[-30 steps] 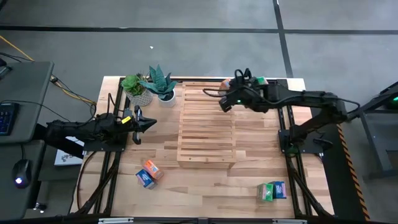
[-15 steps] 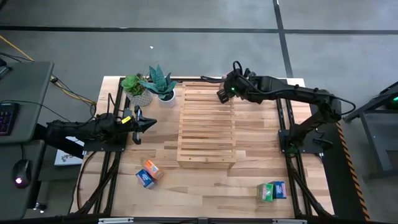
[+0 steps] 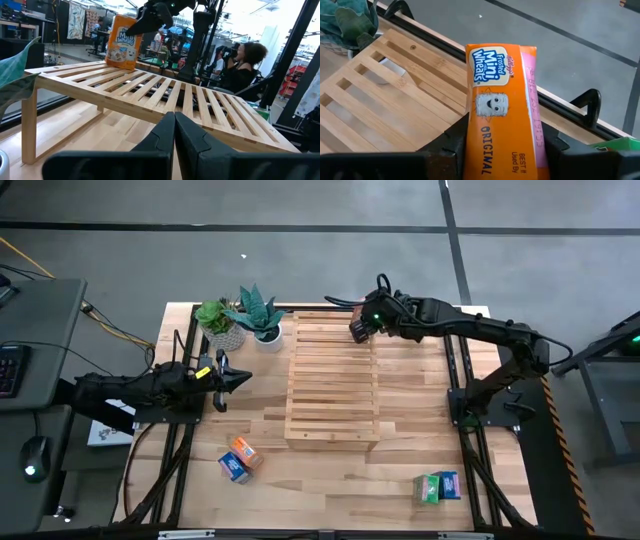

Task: Stack cereal on shelf
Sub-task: Put the top right orange cereal box on the shelf

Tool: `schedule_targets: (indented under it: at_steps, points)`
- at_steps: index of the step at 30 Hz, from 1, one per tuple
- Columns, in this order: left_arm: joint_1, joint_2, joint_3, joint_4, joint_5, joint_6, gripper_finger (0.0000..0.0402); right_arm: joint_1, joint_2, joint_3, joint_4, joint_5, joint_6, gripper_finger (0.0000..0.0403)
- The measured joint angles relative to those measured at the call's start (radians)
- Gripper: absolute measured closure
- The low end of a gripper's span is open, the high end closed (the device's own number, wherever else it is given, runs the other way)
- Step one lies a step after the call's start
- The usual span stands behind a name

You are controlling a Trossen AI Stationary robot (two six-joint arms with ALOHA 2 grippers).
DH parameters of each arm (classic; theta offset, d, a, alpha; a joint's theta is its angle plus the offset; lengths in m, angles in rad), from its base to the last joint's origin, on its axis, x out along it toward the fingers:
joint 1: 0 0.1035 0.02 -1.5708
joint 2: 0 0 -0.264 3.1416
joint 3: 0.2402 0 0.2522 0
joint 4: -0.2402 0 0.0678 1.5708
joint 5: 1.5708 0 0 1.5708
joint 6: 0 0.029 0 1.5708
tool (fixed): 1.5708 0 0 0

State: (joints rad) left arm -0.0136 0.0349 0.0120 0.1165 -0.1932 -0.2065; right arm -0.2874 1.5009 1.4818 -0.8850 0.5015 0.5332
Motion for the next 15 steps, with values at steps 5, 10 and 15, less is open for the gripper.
schedule_targets:
  at_steps: [5,10,15]
  points:
    - [0.0,0.0,0.0,0.0,0.0,0.0,0.0398,0.0,0.001,-0.002,0.003,-0.006,-0.016,0.0225]
    - [0.0,0.0,0.0,0.0,0.0,0.0,0.0398,0.0,0.003,-0.003,0.001,-0.006,-0.024,0.0184]
    - [0.0,0.0,0.0,0.0,0.0,0.0,0.0398,0.0,0.003,-0.003,0.017,-0.008,-0.045,0.0163]
